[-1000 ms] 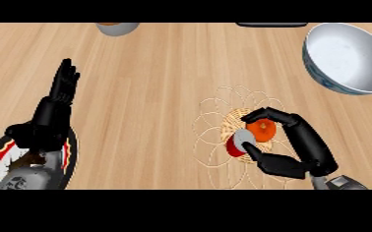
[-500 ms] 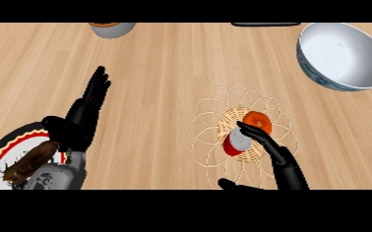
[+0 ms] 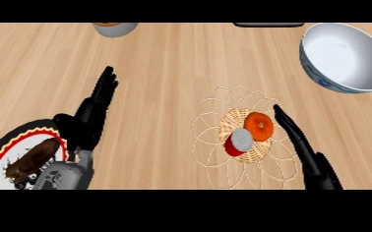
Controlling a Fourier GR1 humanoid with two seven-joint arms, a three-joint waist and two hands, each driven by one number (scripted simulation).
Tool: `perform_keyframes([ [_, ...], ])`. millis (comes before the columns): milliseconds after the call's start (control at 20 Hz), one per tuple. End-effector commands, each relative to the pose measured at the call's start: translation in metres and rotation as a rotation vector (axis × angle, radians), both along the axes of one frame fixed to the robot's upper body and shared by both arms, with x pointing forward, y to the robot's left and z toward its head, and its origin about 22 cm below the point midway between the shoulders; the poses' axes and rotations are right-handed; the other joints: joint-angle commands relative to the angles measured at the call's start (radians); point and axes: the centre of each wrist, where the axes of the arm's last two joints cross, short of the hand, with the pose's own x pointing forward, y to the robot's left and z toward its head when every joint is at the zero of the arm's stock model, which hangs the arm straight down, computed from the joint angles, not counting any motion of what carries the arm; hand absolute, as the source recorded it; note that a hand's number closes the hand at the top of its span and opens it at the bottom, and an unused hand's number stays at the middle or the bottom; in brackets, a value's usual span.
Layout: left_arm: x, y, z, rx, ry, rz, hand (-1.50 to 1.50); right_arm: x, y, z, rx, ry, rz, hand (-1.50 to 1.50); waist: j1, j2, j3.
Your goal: Pick the can from the placemat and place it in the bowl
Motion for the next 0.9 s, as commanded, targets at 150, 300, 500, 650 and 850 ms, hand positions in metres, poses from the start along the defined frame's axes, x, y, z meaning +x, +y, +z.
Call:
perform_keyframes([
  [150, -0.002, -0.005, -0.008, 0.010, -0.002, -0.015, 0.00, 0.005, -0.001, 0.057, -0.105, 0.205, -0.006, -1.50, 0.009, 0.002, 0.000],
  [300, 0.006, -0.003, 0.010, 0.001, 0.002, -0.020, 0.00, 0.010, -0.008, 0.054, -0.192, 0.326, -0.033, -1.50, 0.008, 0.001, 0.001],
  [500, 0.002, -0.015, -0.007, 0.014, -0.029, -0.013, 0.00, 0.023, 0.015, 0.049, -0.245, 0.432, -0.012, -1.50, 0.011, 0.002, 0.001],
  [650, 0.007, 0.009, 0.019, -0.001, -0.016, -0.009, 0.00, 0.027, 0.006, 0.040, -0.297, 0.512, 0.004, -1.50, 0.011, 0.001, 0.002],
  [850, 0.004, -0.010, 0.009, 0.000, -0.007, -0.009, 0.00, 0.021, -0.007, 0.023, -0.292, 0.559, 0.042, -1.50, 0.005, 0.001, 0.002],
])
